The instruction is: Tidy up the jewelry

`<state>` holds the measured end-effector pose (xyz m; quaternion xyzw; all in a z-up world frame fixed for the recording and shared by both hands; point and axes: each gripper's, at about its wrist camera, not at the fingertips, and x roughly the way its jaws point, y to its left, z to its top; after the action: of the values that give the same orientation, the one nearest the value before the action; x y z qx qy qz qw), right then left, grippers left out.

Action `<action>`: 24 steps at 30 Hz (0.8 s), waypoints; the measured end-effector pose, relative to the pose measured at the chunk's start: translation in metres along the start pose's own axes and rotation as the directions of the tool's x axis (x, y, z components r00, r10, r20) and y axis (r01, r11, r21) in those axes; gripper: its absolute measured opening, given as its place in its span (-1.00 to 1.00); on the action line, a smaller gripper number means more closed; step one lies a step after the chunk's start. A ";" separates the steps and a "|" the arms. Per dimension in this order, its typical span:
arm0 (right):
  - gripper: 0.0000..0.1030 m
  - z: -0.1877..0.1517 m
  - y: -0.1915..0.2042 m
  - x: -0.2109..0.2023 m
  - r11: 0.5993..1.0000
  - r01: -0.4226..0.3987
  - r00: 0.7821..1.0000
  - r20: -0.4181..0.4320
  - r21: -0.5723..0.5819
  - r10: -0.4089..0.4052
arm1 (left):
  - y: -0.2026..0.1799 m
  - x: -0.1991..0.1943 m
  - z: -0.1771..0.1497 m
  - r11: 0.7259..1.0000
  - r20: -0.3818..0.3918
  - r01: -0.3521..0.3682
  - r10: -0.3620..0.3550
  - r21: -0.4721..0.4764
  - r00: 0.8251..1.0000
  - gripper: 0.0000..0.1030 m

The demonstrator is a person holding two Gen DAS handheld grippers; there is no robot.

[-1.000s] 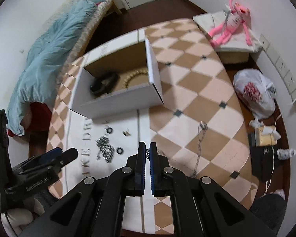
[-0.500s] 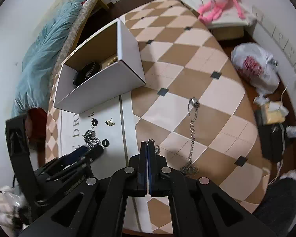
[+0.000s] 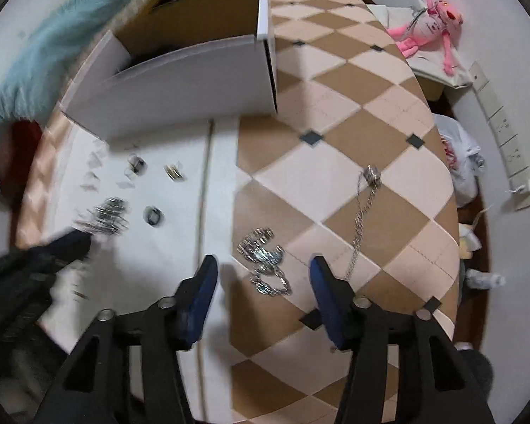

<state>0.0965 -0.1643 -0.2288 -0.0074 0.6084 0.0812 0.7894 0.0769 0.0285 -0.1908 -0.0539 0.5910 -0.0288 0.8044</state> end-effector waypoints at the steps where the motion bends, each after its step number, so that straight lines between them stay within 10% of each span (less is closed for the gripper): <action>1: -0.83 -0.001 0.001 0.001 1.000 0.024 1.000 0.008 -0.011 -0.023 | 0.002 -0.002 -0.001 1.000 0.001 -0.002 0.002 -0.001 1.000 -0.75; 10: -0.89 0.006 -0.012 -0.026 0.993 -0.090 0.994 0.068 0.076 0.084 | -0.010 -0.024 0.012 0.999 0.040 0.045 -0.045 -0.018 0.998 -0.76; 24: -0.89 0.105 -0.006 -0.133 0.948 -0.316 0.919 0.262 0.040 0.295 | -0.031 -0.112 0.105 0.977 0.212 0.211 -0.213 0.032 0.954 -0.76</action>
<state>0.1652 -0.1744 -0.0743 0.1303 0.4996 0.1789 0.8375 0.1444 0.0160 -0.0502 -0.1159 0.4916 -0.1115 0.8558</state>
